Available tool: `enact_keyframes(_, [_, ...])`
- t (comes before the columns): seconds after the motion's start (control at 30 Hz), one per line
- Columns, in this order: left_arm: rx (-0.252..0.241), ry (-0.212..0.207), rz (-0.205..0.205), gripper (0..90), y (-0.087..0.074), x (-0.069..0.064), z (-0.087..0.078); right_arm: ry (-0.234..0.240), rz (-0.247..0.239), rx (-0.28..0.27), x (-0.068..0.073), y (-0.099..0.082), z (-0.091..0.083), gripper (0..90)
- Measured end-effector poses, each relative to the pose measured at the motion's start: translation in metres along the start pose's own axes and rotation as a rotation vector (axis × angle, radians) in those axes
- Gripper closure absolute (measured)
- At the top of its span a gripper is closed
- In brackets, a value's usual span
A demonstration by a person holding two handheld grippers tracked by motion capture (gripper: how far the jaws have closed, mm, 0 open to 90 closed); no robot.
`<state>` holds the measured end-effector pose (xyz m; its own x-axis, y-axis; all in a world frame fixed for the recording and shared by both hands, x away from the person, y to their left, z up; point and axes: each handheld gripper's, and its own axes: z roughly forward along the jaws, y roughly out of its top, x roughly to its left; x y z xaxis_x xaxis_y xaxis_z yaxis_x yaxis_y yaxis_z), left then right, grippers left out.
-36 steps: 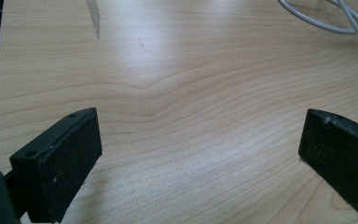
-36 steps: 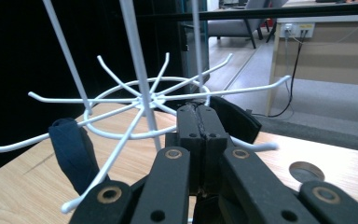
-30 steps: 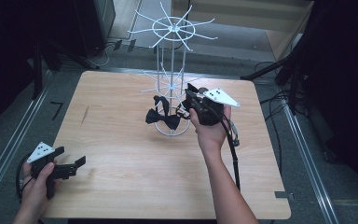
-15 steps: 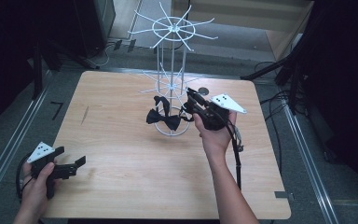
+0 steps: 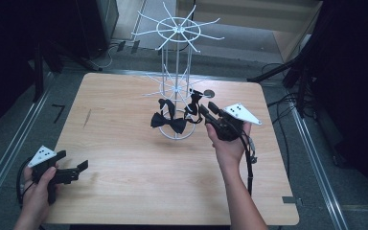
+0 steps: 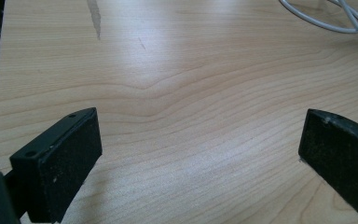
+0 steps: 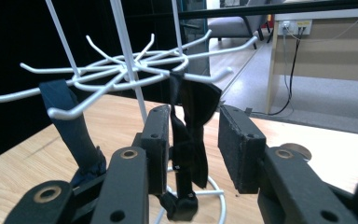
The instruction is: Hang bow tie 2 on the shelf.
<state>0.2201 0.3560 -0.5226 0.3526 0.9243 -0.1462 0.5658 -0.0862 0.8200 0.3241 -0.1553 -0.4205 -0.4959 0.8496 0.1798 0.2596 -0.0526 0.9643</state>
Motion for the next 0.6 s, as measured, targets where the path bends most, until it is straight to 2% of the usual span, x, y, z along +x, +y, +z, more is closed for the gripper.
enact_keyframes(0.4, [-0.002, 0.002, 0.001, 0.0, 0.000, 0.000, 0.000, -0.030, 0.001, 0.032, -0.013, -0.013, -0.011, 58.4])
enact_keyframes(0.6, [0.000, 0.002, 0.003, 0.0, 0.000, 0.000, 0.000, -0.046, -0.002, 0.030, -0.021, -0.020, -0.017, 56.0])
